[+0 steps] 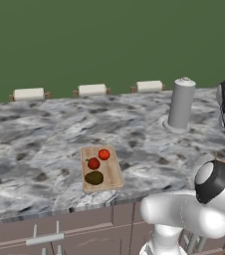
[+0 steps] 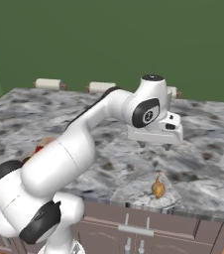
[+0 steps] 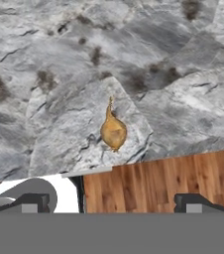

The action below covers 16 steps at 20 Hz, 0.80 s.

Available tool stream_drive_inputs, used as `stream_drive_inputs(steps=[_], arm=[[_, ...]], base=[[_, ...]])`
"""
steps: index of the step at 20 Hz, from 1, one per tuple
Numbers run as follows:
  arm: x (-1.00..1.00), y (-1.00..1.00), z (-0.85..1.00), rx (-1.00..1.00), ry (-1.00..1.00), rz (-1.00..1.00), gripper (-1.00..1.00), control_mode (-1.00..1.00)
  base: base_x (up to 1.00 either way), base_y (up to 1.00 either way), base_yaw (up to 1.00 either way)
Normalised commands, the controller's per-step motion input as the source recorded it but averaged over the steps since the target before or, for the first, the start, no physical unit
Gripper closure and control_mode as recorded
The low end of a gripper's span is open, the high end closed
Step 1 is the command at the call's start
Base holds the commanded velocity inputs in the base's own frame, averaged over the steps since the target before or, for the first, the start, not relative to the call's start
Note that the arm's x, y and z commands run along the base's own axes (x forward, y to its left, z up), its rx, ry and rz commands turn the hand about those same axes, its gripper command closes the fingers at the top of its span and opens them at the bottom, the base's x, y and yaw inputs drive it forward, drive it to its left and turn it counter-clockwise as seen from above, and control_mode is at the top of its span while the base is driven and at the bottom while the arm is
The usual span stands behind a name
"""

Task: Place the avocado, onion, tomato, and bell pepper on the cutting board.

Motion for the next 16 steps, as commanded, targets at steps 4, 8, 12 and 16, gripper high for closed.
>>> stream_drive_inputs(steps=[4, 8, 12, 16], arm=[[0.09, -0.04, -0.06, 0.0, 0.0, 0.0, -1.0, -1.0], [0.07, 0.0, -0.09, 0.0, 0.0, 0.0, -1.0, -1.0], [0.18, 0.0, -0.07, 0.0, 0.0, 0.0, -1.0, -1.0], [0.16, -0.02, -0.07, 0.0, 0.0, 0.0, -1.0, -1.0]], base=[[0.0, 0.0, 0.0], [0.0, 0.0, 0.0], [0.0, 0.0, 0.0], [0.0, 0.0, 0.0]])
